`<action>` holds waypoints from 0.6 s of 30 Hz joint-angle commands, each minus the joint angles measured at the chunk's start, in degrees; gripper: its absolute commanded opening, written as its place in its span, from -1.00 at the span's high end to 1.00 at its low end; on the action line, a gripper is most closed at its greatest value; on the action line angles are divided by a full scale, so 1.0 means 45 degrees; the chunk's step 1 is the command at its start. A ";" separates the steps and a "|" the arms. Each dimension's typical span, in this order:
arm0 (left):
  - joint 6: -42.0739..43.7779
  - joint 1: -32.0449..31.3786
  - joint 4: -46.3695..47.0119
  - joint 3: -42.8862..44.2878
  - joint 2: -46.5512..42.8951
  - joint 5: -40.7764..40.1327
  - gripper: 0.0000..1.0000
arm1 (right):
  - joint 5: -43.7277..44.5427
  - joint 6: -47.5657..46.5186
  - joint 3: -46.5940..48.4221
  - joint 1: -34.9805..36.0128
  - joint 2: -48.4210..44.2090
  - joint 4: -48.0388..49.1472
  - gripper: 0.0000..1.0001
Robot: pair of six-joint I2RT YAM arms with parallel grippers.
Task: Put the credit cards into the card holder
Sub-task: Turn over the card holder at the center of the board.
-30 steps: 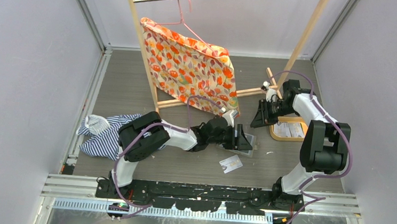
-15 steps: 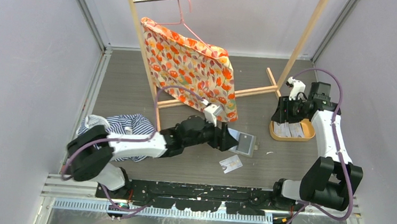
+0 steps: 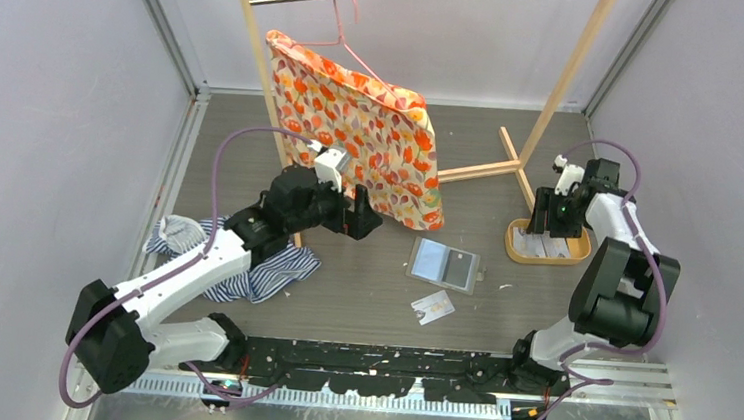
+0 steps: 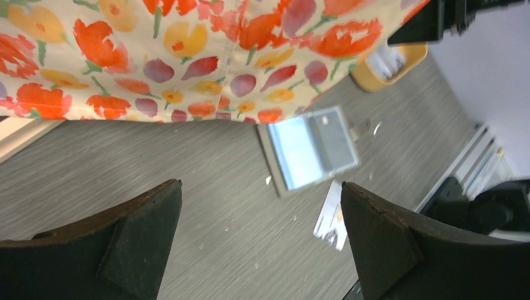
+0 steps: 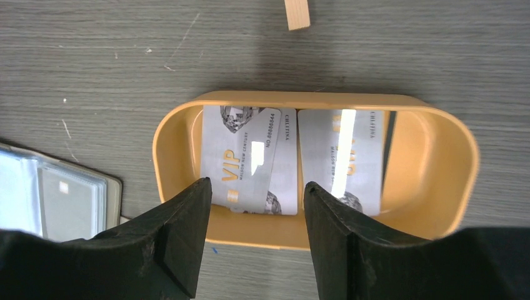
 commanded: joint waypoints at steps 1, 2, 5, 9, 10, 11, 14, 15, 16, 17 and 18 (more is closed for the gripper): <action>0.2229 0.0375 -0.2235 0.1206 0.0453 0.1760 -1.00 | 0.0177 0.0883 0.0363 0.0273 0.1054 0.0701 -0.22; 0.2309 0.0480 -0.2200 0.1207 0.0613 0.1926 -1.00 | 0.0350 0.1024 0.0262 0.0407 0.1227 0.0854 -0.22; 0.2164 0.0800 -0.1727 0.0915 0.0898 0.2394 -1.00 | 0.1076 0.1460 -0.0048 0.1002 0.1407 0.1421 -0.28; 0.2081 0.0986 -0.1295 0.0614 0.0996 0.2569 -1.00 | 0.2305 0.1988 -0.0204 0.1866 0.1733 0.2006 -0.36; 0.2112 0.1013 -0.1313 0.0628 0.0996 0.2570 -1.00 | 0.2542 0.2107 -0.0207 0.1971 0.1935 0.2040 -0.37; 0.2129 0.1026 -0.1356 0.0618 0.0982 0.2551 -1.00 | 0.2738 0.2120 -0.0193 0.2018 0.2170 0.2018 -0.38; 0.2093 0.1015 -0.1312 0.0513 0.0892 0.2478 -1.00 | 0.3326 0.2034 -0.0133 0.2155 0.2787 0.1914 -0.39; 0.2053 0.1016 -0.1272 0.0474 0.0866 0.2463 -0.99 | 0.3376 0.1976 -0.0128 0.2156 0.2931 0.1885 -0.40; 0.2016 0.1016 -0.1235 0.0432 0.0833 0.2454 -0.99 | 0.3704 0.1957 -0.0127 0.2166 0.3042 0.1835 -0.40; 0.1977 0.1029 -0.1208 0.0403 0.0807 0.2453 -1.00 | 0.3816 0.1952 -0.0100 0.2155 0.3085 0.1789 -0.40; 0.1955 0.1030 -0.1203 0.0372 0.0802 0.2435 -0.99 | 0.3889 0.1922 -0.0104 0.2171 0.3061 0.1764 -0.41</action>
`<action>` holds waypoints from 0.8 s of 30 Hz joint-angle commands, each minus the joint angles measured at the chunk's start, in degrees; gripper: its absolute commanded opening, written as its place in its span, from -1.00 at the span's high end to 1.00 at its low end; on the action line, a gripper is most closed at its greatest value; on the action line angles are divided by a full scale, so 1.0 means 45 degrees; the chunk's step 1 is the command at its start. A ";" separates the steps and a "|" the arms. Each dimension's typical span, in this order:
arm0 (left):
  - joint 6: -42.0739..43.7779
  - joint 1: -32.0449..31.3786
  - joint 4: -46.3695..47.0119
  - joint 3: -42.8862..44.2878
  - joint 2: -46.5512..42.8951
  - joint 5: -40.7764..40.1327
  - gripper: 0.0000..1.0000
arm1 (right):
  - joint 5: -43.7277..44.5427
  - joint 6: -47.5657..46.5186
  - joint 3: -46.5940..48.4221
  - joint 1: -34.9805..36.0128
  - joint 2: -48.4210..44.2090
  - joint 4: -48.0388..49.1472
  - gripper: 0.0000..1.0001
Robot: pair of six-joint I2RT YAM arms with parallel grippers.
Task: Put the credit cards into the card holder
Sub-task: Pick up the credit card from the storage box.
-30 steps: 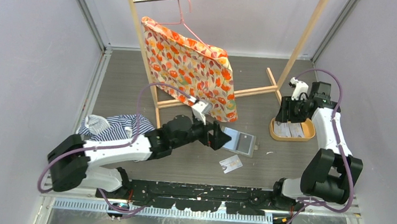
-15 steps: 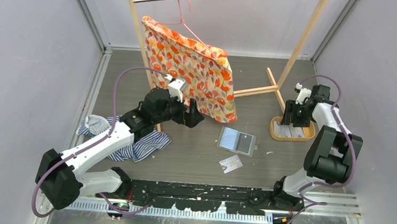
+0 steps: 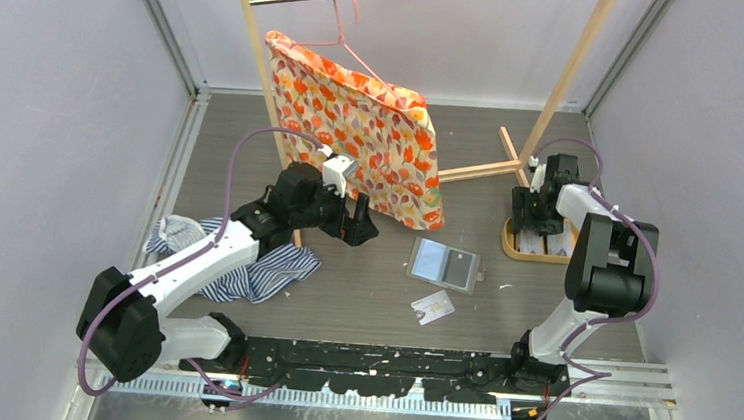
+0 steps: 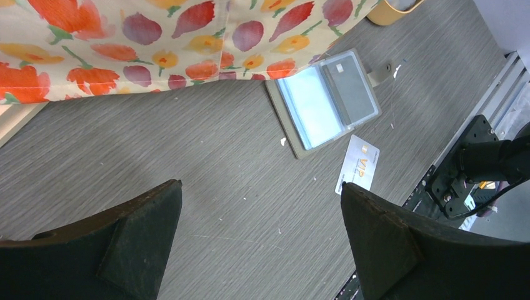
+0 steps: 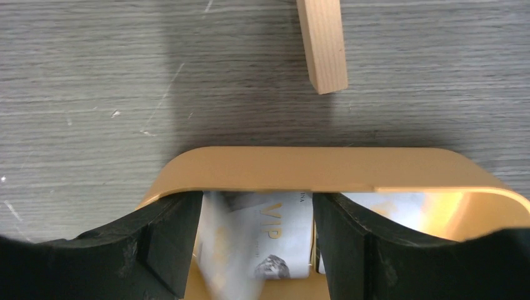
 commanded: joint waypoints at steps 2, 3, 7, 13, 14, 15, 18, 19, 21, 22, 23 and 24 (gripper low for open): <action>0.0099 0.0073 0.0234 -0.0165 -0.0316 0.0209 -0.99 | 0.1105 0.0108 -0.0166 -0.0003 0.0717 -0.0085 -0.41; 0.0079 0.0078 0.0255 -0.0179 -0.0321 0.0203 -0.99 | 0.1138 0.0050 -0.0141 -0.0003 0.0817 -0.0159 -0.40; 0.0066 0.0070 0.0215 -0.0204 -0.0367 0.0178 -1.00 | 0.0659 0.0011 -0.0125 -0.0003 0.0647 -0.0452 -0.28; 0.0002 0.0071 0.0233 -0.0297 -0.0550 0.0149 -1.00 | -0.0307 -0.0220 -0.0250 -0.0001 0.0122 -0.0612 0.07; -0.0013 0.0087 0.0235 -0.0316 -0.0579 0.0159 -1.00 | -0.0340 -0.0223 -0.0218 0.0000 0.0195 -0.0667 0.09; -0.0032 0.0076 0.0240 -0.0340 -0.0615 0.0150 -0.99 | -0.0293 -0.0223 -0.0180 -0.0003 0.0256 -0.0725 0.10; -0.0158 0.0064 0.0318 -0.0510 -0.0832 0.0135 -0.99 | 0.0025 -0.0223 -0.0147 -0.0003 0.0455 -0.0735 -0.04; -0.0229 0.0077 0.0439 -0.0644 -0.0915 0.0132 -1.00 | 0.0046 -0.0250 -0.0136 -0.0003 0.0569 -0.0796 -0.10; -0.0402 0.0073 0.0593 -0.0841 -0.1039 0.0150 -0.99 | 0.0022 -0.0328 -0.0128 0.0058 0.0814 -0.0947 -0.12; -0.0472 0.0061 0.0689 -0.0911 -0.1087 0.0154 -1.00 | 0.0011 -0.0344 -0.0117 0.0100 0.0948 -0.1016 -0.10; -0.0523 0.0076 0.0722 -0.0961 -0.1111 0.0167 -1.00 | 0.0010 -0.0358 -0.0094 0.0144 0.1031 -0.1062 -0.05; -0.0530 0.0071 0.0718 -0.0987 -0.1121 0.0173 -1.00 | -0.0046 -0.0360 -0.0074 0.0179 0.1049 -0.1099 0.01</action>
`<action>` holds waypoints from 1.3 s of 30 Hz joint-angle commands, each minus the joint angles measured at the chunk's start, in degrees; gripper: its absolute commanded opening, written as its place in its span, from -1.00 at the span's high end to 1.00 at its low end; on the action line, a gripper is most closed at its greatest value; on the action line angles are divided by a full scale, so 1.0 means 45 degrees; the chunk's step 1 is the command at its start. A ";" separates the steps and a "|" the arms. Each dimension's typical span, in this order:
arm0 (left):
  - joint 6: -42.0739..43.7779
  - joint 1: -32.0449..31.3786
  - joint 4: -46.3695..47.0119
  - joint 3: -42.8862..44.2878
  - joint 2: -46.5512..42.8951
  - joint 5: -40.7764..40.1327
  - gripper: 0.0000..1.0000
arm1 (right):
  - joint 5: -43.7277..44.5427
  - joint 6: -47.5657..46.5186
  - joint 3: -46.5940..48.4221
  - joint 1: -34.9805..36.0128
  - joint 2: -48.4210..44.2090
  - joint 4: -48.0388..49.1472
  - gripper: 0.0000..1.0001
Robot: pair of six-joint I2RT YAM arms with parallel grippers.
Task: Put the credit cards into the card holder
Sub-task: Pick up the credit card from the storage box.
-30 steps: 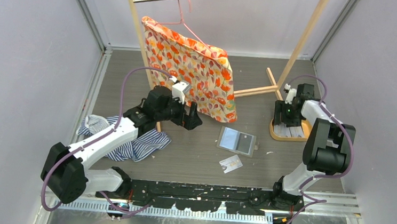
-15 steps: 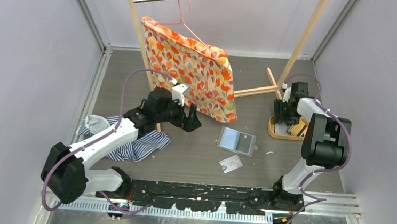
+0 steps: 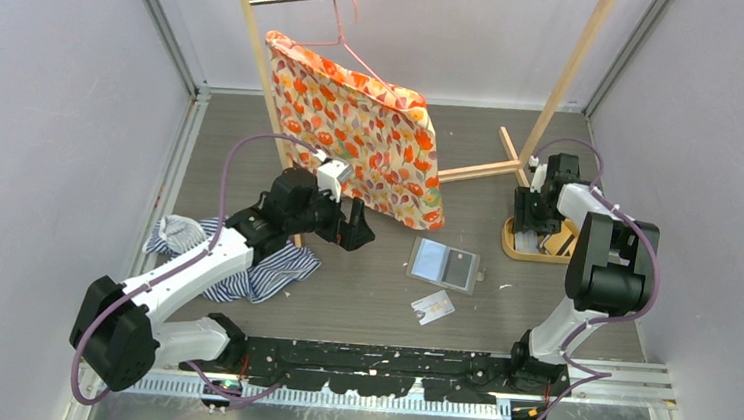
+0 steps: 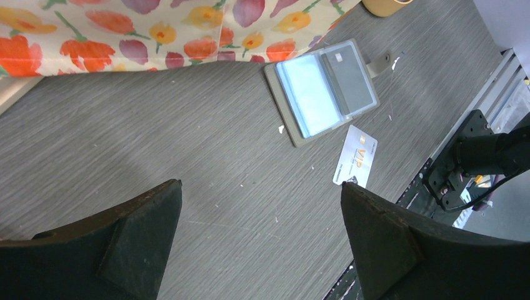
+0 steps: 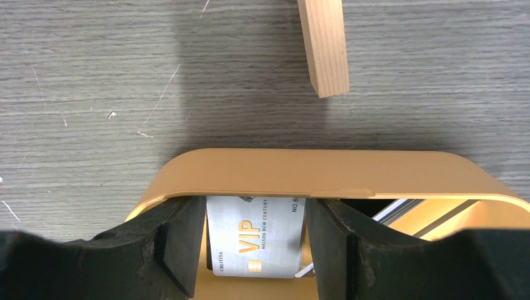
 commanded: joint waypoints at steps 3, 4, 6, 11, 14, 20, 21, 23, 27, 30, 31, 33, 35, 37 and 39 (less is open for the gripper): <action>-0.0274 0.0045 0.0608 -0.0252 -0.0447 0.0156 -1.00 | -0.0180 -0.0258 -0.0197 0.0216 0.0551 -0.0997 0.20; -0.0279 0.0051 0.0623 -0.0260 -0.0451 0.0164 -0.99 | -0.0243 -0.0266 -0.0222 0.0222 0.0282 -0.0989 0.24; -0.0279 0.0051 0.0686 -0.0257 -0.0442 0.0253 -1.00 | -0.0315 -0.0272 -0.0315 0.0211 -0.0219 -0.0957 0.26; -0.0337 0.0045 0.0897 -0.0272 -0.0364 0.0664 -0.99 | -0.0437 -0.0309 -0.0596 0.0007 -0.1424 -0.0748 0.31; -0.0419 0.0060 0.1090 -0.0289 -0.0345 0.0977 -0.99 | -0.0891 -0.0217 -0.0648 -0.0257 -0.1897 -0.0687 0.34; -0.1524 0.0051 0.2422 -0.0788 -0.0234 0.1794 -1.00 | -0.1496 -0.0073 -0.0676 -0.0487 -0.2677 -0.0589 0.36; -0.1831 0.0039 0.2742 -0.0898 -0.0178 0.1929 -1.00 | -0.1590 -0.0072 -0.0677 -0.0538 -0.2735 -0.0616 0.36; -0.2636 0.0047 0.3475 -0.1130 -0.0034 0.2247 -0.99 | -0.1985 -0.0026 -0.0678 -0.0708 -0.2877 -0.0708 0.37; -0.4447 0.0038 0.5063 -0.1438 0.0571 0.2885 -0.90 | -0.2922 0.0182 -0.0717 -0.1030 -0.3268 -0.0820 0.37; -0.5492 -0.0013 0.6119 -0.1573 0.1162 0.3309 -0.84 | -0.2756 0.0193 -0.0825 -0.1073 -0.3389 -0.0697 0.36; -0.5653 -0.0054 0.6314 -0.1580 0.1231 0.3341 -0.83 | -0.2516 0.0156 -0.0848 -0.1072 -0.3259 -0.0671 0.36; -0.5795 -0.0163 0.6523 -0.1544 0.1417 0.3274 -0.82 | -0.2078 0.0074 -0.0834 -0.1073 -0.2869 -0.0623 0.35; -0.5778 -0.0437 0.6602 -0.1416 0.1531 0.2946 -0.82 | -0.2225 0.0080 -0.0802 -0.1078 -0.2622 -0.0619 0.35; -0.5759 -0.0924 0.6791 -0.1163 0.1804 0.2528 -0.83 | -0.2940 0.0391 -0.0761 -0.1073 -0.2657 -0.0644 0.34; -0.5837 -0.1573 0.7141 -0.0810 0.2305 0.2017 -0.82 | -0.3455 0.0501 -0.0692 -0.1079 -0.2726 -0.0689 0.34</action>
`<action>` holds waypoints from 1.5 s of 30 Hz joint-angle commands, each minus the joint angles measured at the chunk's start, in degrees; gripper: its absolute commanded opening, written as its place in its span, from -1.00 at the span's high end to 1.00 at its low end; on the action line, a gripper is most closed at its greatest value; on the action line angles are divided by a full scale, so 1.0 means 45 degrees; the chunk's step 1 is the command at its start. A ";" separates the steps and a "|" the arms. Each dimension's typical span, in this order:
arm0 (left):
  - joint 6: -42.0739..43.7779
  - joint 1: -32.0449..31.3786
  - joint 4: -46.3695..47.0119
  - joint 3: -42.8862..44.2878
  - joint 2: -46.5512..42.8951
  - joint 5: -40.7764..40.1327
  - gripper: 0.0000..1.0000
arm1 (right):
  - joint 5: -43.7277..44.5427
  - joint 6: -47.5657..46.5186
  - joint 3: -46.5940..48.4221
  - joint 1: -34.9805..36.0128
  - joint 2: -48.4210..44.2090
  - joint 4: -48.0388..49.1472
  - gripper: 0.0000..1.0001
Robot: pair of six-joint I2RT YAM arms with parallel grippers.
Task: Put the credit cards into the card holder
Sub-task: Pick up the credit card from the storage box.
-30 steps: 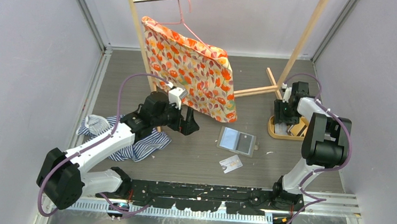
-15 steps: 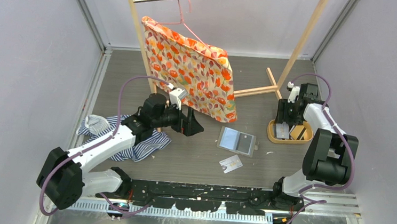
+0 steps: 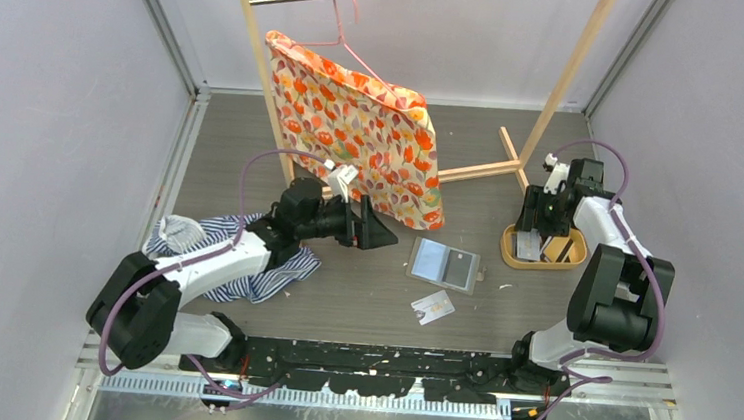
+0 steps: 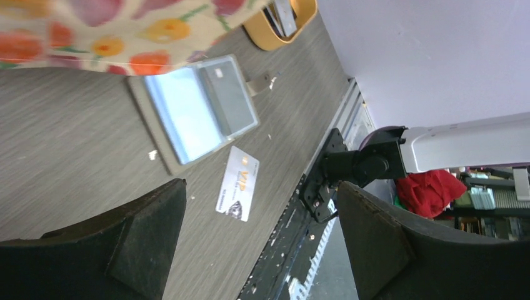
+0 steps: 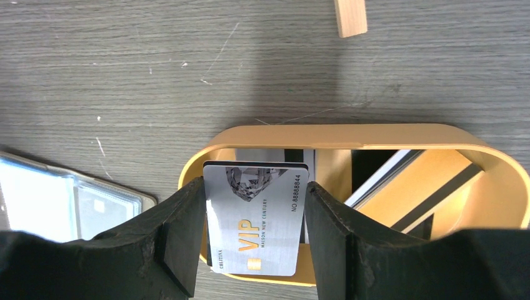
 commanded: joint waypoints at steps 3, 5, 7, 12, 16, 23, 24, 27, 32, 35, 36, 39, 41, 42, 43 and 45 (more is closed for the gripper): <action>-0.0928 -0.1912 0.2201 0.1358 0.1905 -0.1255 -0.69 | -0.1674 0.0457 0.0125 -0.0193 -0.0245 -0.0037 0.32; -0.1428 -0.2318 0.2906 0.1841 0.2914 -0.1401 -0.53 | -0.2127 0.0502 0.0147 -0.0491 -0.0267 -0.0162 0.32; -0.1640 -0.2785 0.3172 0.2527 0.3960 -0.1680 -0.39 | -0.2589 0.0505 0.0181 -0.0774 -0.0263 -0.0281 0.32; -0.1783 -0.3773 0.3479 0.4956 0.6496 -0.2028 -0.26 | -0.3612 0.0329 0.0352 -0.1289 -0.0136 -0.0728 0.34; -0.1914 -0.4335 0.3752 0.6560 0.8292 -0.2295 -0.21 | -0.4248 0.0034 0.0520 -0.1679 -0.0041 -0.1102 0.34; -0.1938 -0.4865 0.3450 0.8776 1.0608 -0.2989 -0.19 | -0.5220 -0.0437 0.0742 -0.2396 0.0186 -0.1715 0.35; -0.2041 -0.4868 0.3419 0.9119 1.0882 -0.3034 -0.18 | -0.5304 -0.0482 0.0752 -0.2484 0.0202 -0.1762 0.35; -0.2127 -0.4871 0.3307 0.9834 1.1562 -0.3070 -0.17 | -0.5473 -0.0545 0.0809 -0.2607 0.0293 -0.1876 0.36; -0.2207 -0.4890 0.3230 1.0725 1.2202 -0.3035 -0.16 | -0.5663 -0.0549 0.0867 -0.2773 0.0313 -0.1973 0.36; -0.2208 -0.4891 0.3151 1.1083 1.2442 -0.2978 -0.16 | -0.5779 -0.0567 0.0890 -0.2862 0.0342 -0.2040 0.36; -0.2208 -0.4891 0.3108 1.1190 1.2528 -0.2962 -0.17 | -0.5826 -0.0569 0.0905 -0.2888 0.0366 -0.2061 0.37; -0.2311 -0.4891 0.3083 1.1469 1.2776 -0.2911 -0.16 | -0.5933 -0.0587 0.0929 -0.2950 0.0356 -0.2108 0.37; -0.2396 -0.4875 0.3132 1.1608 1.2871 -0.2832 -0.16 | -0.5966 -0.0584 0.0929 -0.2986 0.0339 -0.2116 0.37; -0.2397 -0.4889 0.3133 1.1683 1.2911 -0.2790 -0.16 | -0.5966 -0.0589 0.0929 -0.3001 0.0346 -0.2125 0.37; -0.2403 -0.4881 0.3128 1.1747 1.2948 -0.2797 -0.16 | -0.5988 -0.0589 0.0929 -0.3011 0.0342 -0.2126 0.37; -0.2388 -0.4879 0.3072 1.1878 1.3011 -0.2786 -0.16 | -0.6002 -0.0589 0.0929 -0.3031 0.0368 -0.2126 0.37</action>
